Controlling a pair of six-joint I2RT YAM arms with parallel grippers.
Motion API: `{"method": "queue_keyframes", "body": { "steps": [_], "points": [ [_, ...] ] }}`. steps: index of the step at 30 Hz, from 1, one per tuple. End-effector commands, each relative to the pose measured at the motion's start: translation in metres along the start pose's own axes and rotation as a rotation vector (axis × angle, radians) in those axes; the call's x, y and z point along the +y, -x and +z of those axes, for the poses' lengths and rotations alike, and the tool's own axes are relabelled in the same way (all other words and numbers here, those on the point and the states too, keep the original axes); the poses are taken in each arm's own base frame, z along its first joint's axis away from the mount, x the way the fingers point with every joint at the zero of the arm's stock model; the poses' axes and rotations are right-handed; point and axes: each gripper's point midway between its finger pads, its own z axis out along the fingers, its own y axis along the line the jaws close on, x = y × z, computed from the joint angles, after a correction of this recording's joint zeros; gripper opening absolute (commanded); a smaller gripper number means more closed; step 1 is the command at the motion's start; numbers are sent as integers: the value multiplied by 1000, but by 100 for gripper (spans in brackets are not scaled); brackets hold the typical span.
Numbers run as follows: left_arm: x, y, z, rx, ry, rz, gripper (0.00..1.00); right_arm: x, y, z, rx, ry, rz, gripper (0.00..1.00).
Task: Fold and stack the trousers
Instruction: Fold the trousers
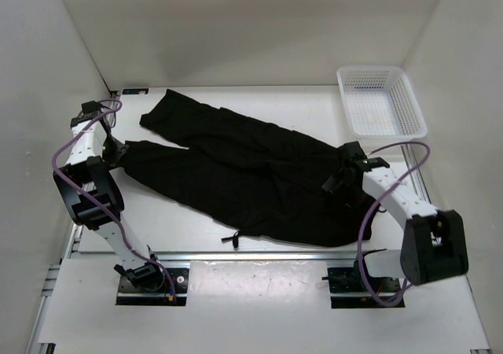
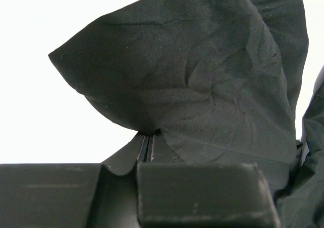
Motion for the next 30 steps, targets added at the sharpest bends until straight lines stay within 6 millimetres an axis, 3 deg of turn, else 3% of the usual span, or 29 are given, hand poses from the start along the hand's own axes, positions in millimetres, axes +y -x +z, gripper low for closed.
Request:
{"method": "queue_keyframes", "body": {
  "steps": [1, 4, 8, 11, 15, 18, 19, 21, 22, 23, 25, 26, 27, 30],
  "points": [
    [3, 9, -8, -42, 15, 1, 10, 49, 43, -2, -110, 106, -20, 71],
    [8, 12, -7, -49, 28, -9, 10, 84, 52, 7, -105, 94, -101, 70],
    [21, 17, -6, -43, 45, -44, 10, 111, 46, 35, -62, 55, -154, 70],
    [31, 21, -8, -44, 54, -69, 10, 127, 31, 64, -15, 10, -198, 69],
    [36, 23, -11, -50, 65, -77, 10, 148, 29, 80, -5, 5, -235, 69],
    [45, 30, -17, -79, 81, -107, 10, 170, 27, 84, -10, 26, -306, 69],
    [46, 27, -15, -70, 86, -105, 10, 188, 29, 77, -25, 55, -327, 69],
    [50, 30, -18, -79, 84, -117, 10, 198, 23, 86, 0, 44, -387, 69],
    [51, 32, -21, -93, 86, -118, 10, 217, 24, 78, -18, 77, -410, 67],
    [51, 32, -21, -93, 87, -118, 10, 221, 20, 87, -6, 64, -433, 67],
    [53, 30, -21, -90, 99, -117, 10, 230, 16, 86, -1, 64, -460, 67],
    [53, 30, -21, -90, 99, -117, 10, 243, 15, 80, -16, 92, -467, 67],
    [53, 30, -21, -90, 99, -117, 10, 239, 16, 81, -17, 77, -469, 67],
    [52, 29, -22, -84, 90, -117, 10, 246, 29, 51, -81, 118, -465, 67]
  ]
}}
